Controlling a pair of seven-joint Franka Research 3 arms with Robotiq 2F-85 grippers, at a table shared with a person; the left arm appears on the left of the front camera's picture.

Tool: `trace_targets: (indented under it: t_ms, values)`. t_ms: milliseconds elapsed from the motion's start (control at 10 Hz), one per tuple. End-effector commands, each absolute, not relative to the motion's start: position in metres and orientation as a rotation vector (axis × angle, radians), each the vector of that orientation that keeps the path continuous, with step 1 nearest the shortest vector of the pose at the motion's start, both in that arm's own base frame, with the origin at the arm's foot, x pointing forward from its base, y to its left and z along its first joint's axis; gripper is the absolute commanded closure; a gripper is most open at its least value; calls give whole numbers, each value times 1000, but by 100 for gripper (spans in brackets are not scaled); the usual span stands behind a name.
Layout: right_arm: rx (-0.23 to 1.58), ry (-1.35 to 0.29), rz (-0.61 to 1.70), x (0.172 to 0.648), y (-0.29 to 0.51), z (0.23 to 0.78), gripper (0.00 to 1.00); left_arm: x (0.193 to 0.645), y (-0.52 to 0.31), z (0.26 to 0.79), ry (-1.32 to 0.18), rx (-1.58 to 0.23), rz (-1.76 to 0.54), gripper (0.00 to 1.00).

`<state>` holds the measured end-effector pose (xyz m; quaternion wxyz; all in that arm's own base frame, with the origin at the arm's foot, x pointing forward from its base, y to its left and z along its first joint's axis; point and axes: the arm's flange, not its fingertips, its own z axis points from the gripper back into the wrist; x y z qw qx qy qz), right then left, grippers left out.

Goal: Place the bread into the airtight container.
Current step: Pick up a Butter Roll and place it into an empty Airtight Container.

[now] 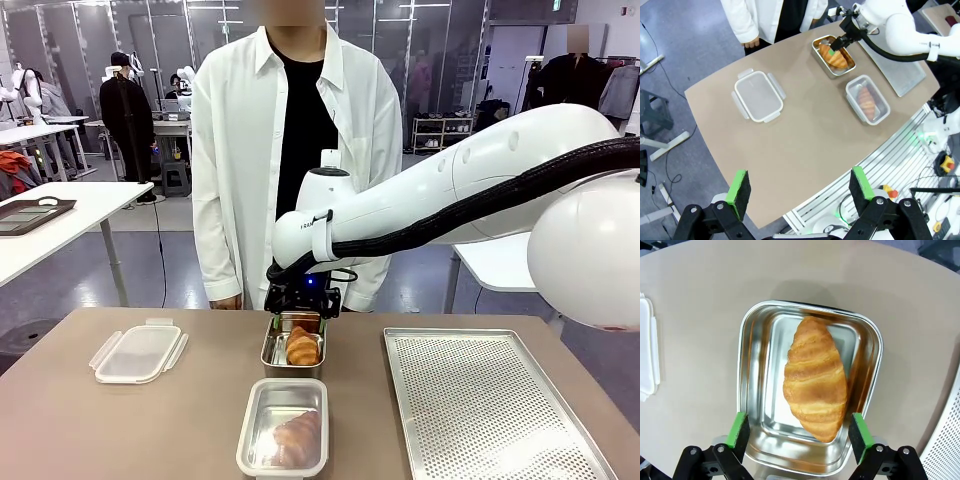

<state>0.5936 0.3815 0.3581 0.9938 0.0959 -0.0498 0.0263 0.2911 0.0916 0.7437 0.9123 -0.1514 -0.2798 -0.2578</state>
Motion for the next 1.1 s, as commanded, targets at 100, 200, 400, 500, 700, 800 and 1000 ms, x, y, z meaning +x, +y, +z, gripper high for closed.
trace_targets:
  t_ms: [100,200,400,500,700,800,1000]
  values:
    - [193,-98,53,593,381,357,1,290,93,746,-575,-302,-549,0]
    - [193,-98,53,593,381,357,1,290,93,746,-575,-302,-549,0]
    - [193,-98,53,593,381,357,1,290,93,746,-575,-302,-549,0]
    - [193,-98,53,593,381,357,1,290,93,746,-575,-302,-549,0]
    - [193,-98,53,593,381,357,1,290,93,746,-575,-302,-549,0]
    - [193,-98,53,593,381,357,1,290,93,746,-575,-302,-549,0]
    - [171,-139,116,589,367,382,0,290,93,746,-575,-302,-549,0]
